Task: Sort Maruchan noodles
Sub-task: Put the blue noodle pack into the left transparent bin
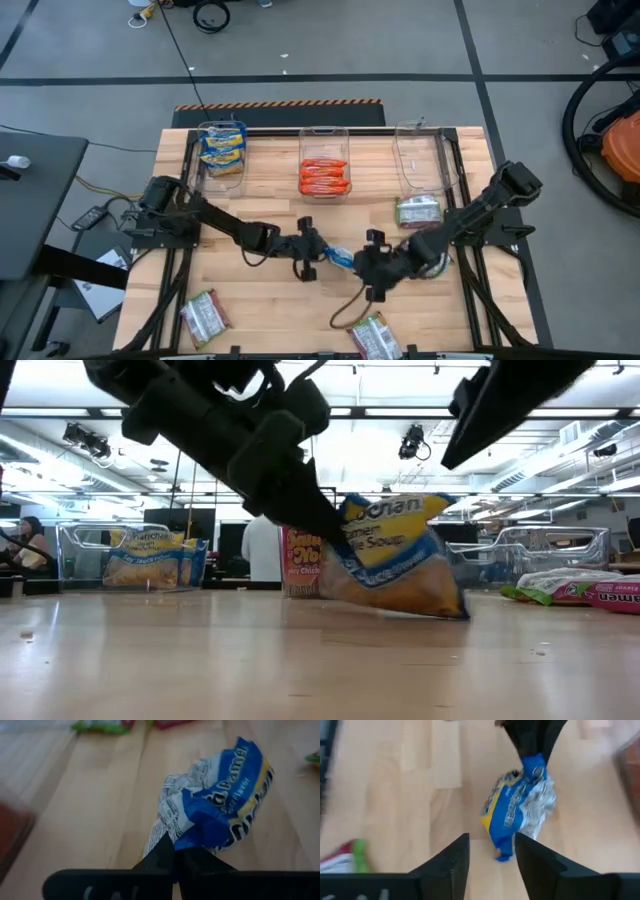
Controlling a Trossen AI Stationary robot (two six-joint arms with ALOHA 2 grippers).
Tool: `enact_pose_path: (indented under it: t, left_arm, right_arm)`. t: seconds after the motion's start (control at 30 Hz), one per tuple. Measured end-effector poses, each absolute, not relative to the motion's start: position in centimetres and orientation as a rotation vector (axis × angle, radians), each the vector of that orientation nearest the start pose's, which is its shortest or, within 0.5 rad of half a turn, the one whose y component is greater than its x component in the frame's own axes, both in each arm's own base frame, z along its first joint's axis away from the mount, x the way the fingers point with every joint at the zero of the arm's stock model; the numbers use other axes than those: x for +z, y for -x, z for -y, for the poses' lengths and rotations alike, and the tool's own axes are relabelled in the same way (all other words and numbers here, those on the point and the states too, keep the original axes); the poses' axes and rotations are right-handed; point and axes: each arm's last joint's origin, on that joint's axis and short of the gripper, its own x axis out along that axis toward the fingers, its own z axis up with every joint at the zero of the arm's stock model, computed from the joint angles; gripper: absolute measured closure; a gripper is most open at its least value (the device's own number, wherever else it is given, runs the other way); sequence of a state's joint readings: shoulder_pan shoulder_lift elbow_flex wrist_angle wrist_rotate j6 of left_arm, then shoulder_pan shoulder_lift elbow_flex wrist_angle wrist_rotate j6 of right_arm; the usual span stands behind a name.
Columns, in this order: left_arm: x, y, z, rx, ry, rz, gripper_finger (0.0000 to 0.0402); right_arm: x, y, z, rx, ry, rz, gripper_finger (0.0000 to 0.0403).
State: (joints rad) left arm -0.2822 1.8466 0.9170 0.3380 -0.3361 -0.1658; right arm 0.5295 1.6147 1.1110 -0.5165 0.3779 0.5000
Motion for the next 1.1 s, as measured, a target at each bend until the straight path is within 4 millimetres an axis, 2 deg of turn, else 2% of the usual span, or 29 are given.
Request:
enact_pose_path:
  t: [0.1, 0.23, 0.4, 0.63, 0.87, 1.1]
  left_arm:
    - [15.2, -35.1, 9.1, 0.106, -0.003, -0.553, 0.0392]
    - [16.1, -35.0, 9.3, 0.094, 0.025, -0.529, 0.0392]
    - [16.1, -34.8, 9.3, 0.106, 0.099, -0.544, 0.0393]
    - [15.4, -34.4, 8.7, 0.165, 0.244, -0.634, 0.0393]
    - [15.3, -34.2, 8.5, 0.193, 0.357, -0.657, 0.0394]
    - [16.8, -33.4, 9.1, 0.137, 0.372, -0.67, 0.0394]
  right_arm:
    - [21.0, -28.5, -16.2, -0.166, 0.042, -0.903, 0.0221]
    - [20.2, -29.4, -15.4, -0.255, -0.006, -0.888, 0.0209]
    - [19.5, -30.5, -14.2, -0.201, -0.081, -0.949, 0.0217]
    - [18.9, -30.9, -14.6, -0.081, -0.094, -0.995, 0.0221]
    - [18.5, -31.5, -14.5, -0.122, -0.058, -0.945, 0.0212]
    - [17.2, -31.4, -13.7, -0.187, -0.007, -1.03, 0.0242]
